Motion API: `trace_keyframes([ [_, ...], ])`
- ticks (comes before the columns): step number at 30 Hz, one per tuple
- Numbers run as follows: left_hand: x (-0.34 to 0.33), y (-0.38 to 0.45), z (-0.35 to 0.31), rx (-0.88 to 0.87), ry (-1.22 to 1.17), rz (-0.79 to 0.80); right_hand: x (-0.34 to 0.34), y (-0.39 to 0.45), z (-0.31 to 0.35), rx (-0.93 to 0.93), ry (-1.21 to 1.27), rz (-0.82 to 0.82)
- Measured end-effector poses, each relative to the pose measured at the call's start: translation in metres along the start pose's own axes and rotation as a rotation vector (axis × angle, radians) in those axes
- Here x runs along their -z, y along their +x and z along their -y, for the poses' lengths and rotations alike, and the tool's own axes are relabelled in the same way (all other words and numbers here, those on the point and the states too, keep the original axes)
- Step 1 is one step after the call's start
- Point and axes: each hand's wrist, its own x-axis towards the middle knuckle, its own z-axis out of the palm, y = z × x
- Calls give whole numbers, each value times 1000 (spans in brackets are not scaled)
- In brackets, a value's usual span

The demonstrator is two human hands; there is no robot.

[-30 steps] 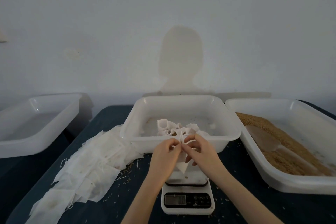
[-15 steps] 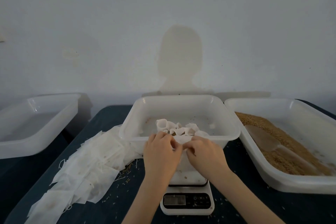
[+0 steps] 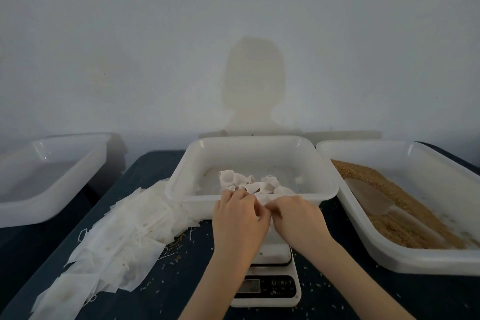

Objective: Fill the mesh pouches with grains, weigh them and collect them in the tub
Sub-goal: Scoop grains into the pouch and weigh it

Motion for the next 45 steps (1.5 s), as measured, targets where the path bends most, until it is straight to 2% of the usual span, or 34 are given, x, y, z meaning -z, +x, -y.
trace_keyframes([
  [4, -1, 2, 1, -63, -75, 23, 6, -1, -3, -42, -22, 17],
  [8, 0, 3, 7, -186, -119, 75, 14, 1, -8, -51, -168, 27],
  [11, -3, 4, 12, -191, -222, 128, 21, 4, -14, -38, -207, 12],
  [13, -6, 3, 15, -145, -361, 216, 28, 6, -16, -19, -207, 60],
  [16, -9, 0, 19, -45, -540, 451, 38, 8, -18, -21, -200, 127],
  [20, -13, 0, 11, -83, -485, 619, 50, 3, -18, -1, -194, 111],
  [27, -16, 1, 2, -110, -550, 590, 75, -9, -29, 108, 68, 371],
  [29, -18, 1, -1, -101, -567, 571, 76, -9, -37, 109, 146, 399],
  [33, -19, 3, -4, -89, -577, 579, 78, -7, -55, 93, 373, 333],
  [37, -22, 5, -3, -119, -529, 581, 94, -5, -94, 27, 425, 114],
  [39, -24, 6, -2, -125, -509, 587, 101, -4, -125, -116, 350, 17],
  [41, -27, 7, -2, -132, -500, 588, 105, -7, -164, -301, 126, 25],
  [43, -30, 8, -3, -136, -501, 587, 103, -11, -198, -421, -174, 214],
  [45, -34, 9, -6, -136, -499, 580, 95, -17, -219, -471, -334, 427],
])
